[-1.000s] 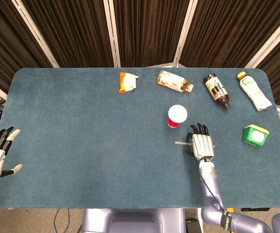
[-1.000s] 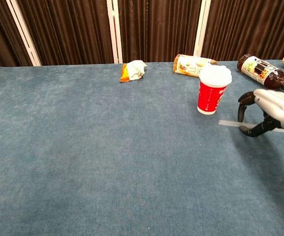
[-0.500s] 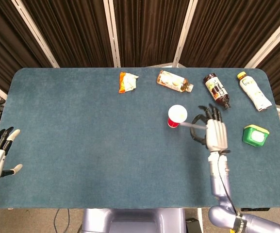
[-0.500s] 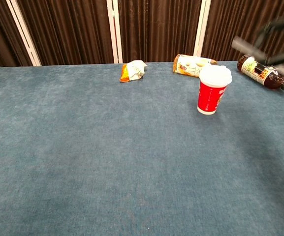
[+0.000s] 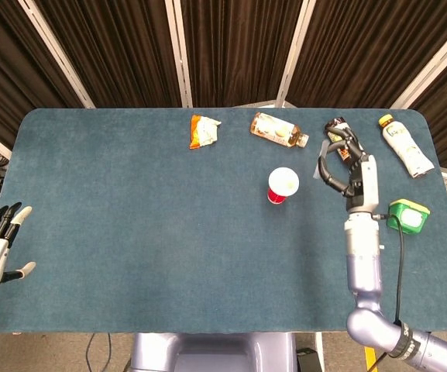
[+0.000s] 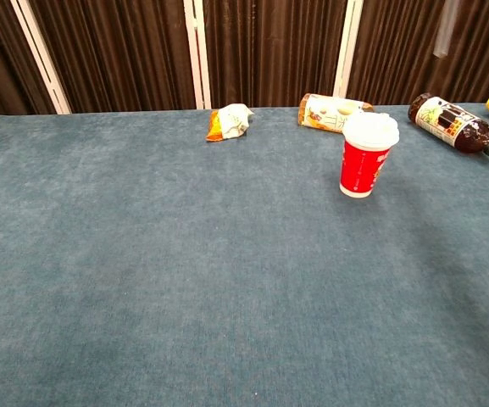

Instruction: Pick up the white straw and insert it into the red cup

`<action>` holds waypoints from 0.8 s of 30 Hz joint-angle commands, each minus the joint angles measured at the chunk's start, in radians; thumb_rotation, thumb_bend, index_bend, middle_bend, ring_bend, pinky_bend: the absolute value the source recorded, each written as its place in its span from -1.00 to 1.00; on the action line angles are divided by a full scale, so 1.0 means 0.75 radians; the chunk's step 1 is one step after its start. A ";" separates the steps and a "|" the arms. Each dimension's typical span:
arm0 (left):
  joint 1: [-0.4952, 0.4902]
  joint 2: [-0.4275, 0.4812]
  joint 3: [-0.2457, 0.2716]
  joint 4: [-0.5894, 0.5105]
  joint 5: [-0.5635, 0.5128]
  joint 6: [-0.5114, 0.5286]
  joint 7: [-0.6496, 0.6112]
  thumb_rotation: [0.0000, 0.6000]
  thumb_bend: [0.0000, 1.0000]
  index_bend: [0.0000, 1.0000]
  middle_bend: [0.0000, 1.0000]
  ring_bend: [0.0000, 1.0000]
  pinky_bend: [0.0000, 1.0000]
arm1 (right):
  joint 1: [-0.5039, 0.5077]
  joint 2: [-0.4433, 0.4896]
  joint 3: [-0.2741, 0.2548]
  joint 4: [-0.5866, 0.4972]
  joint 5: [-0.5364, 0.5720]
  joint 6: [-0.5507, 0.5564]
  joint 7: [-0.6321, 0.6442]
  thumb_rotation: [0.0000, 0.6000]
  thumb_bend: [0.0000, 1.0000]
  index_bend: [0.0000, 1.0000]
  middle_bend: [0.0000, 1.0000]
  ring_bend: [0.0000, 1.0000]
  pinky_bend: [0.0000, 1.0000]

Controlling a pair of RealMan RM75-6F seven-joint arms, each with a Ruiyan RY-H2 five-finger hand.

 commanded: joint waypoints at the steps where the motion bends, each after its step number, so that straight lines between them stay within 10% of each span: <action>1: 0.000 0.001 0.000 0.001 0.000 0.000 -0.003 1.00 -0.89 -0.93 -1.00 -1.00 -1.00 | 0.045 -0.045 0.090 0.021 0.116 -0.078 0.172 1.00 -0.24 0.21 -0.52 -1.00 -1.00; 24: -0.009 0.010 -0.003 -0.009 -0.011 -0.020 -0.012 1.00 -0.89 -0.93 -1.00 -1.00 -1.00 | 0.138 -0.260 0.012 0.337 0.151 -0.164 0.357 1.00 -0.23 0.27 -0.48 -1.00 -1.00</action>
